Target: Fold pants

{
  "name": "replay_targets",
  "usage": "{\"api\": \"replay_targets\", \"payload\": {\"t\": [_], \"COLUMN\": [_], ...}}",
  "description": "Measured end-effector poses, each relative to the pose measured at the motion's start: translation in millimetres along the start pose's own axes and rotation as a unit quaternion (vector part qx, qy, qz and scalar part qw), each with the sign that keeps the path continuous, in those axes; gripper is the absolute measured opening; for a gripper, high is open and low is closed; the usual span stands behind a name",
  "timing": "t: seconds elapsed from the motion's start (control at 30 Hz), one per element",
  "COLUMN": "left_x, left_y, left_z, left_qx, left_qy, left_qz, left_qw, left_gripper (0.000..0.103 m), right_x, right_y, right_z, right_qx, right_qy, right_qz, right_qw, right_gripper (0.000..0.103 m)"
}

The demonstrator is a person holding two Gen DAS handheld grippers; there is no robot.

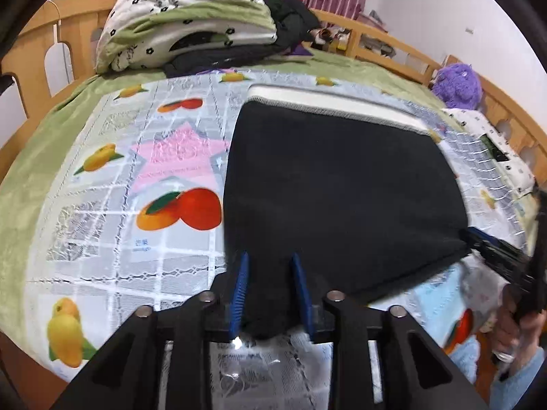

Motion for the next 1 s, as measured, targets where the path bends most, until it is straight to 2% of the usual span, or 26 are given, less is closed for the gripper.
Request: {"api": "replay_targets", "payload": {"t": [0.17, 0.4, 0.63, 0.87, 1.0], "left_x": [8.2, 11.3, 9.5, -4.7, -21.0], "left_y": [-4.9, -7.5, -10.0, -9.2, 0.4], "left_z": [1.8, 1.9, -10.6, -56.4, -98.2], "left_qx": [0.004, 0.013, 0.016, -0.013, -0.046], "left_qy": [-0.009, -0.017, -0.016, -0.023, -0.026], "left_qz": [-0.025, -0.048, -0.058, -0.047, -0.045], "left_qw": [0.9996, 0.9986, 0.9981, 0.9985, 0.9976], "left_gripper": [0.038, 0.039, 0.038, 0.038, 0.039], "right_x": [0.5, 3.9, 9.9, 22.2, 21.6], "right_y": [-1.8, -0.9, 1.2, 10.9, 22.2], "right_z": [-2.2, -8.1, -40.4, -87.0, -120.2], "right_qx": [0.004, 0.013, 0.000, -0.014, -0.028], "right_qy": [-0.001, -0.006, 0.006, -0.023, -0.025], "right_qz": [0.002, 0.016, 0.028, 0.013, 0.023], "right_qw": [1.000, 1.000, 1.000, 1.000, 0.999], "right_gripper": [0.042, 0.042, 0.042, 0.042, 0.049]}}
Point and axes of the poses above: each gripper's, at about its wrist camera, not at the fingertips, and z roughly the way its jaws point, x to its left, y to its top, the point moved 1 cm from there along z, roughly the way its jaws point, and after that the axes turned 9 degrees about -z, right-handed, at the moved point
